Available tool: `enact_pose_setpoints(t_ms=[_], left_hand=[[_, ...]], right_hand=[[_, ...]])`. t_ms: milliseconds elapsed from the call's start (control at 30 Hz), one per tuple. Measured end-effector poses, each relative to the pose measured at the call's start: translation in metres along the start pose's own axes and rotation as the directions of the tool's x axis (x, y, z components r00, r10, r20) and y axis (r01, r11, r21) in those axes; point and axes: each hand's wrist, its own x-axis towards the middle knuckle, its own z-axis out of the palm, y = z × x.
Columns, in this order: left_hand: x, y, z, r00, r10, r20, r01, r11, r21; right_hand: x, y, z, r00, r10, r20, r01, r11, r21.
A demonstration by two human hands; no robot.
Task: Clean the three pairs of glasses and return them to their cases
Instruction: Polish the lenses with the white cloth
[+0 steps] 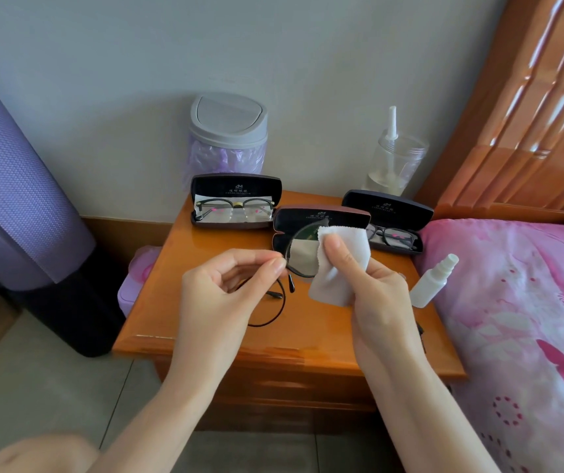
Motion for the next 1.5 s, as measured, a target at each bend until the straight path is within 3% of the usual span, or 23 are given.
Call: enact_pose_setpoints(t_ms=[1100,1500], left_hand=[[0.003,-0.001,-0.004,0.996,0.075,0.049,-0.08,0.991,0.111],[0.003,-0.004,-0.003,0.993,0.09,0.073,-0.097,0.99,0.1]], right_hand=[[0.011,-0.01,-0.029,0.95,0.102,0.295,0.006,0.939,-0.345],[0.008,0.001,-0.018,0.945,0.054,0.323,0.047,0.954,-0.295]])
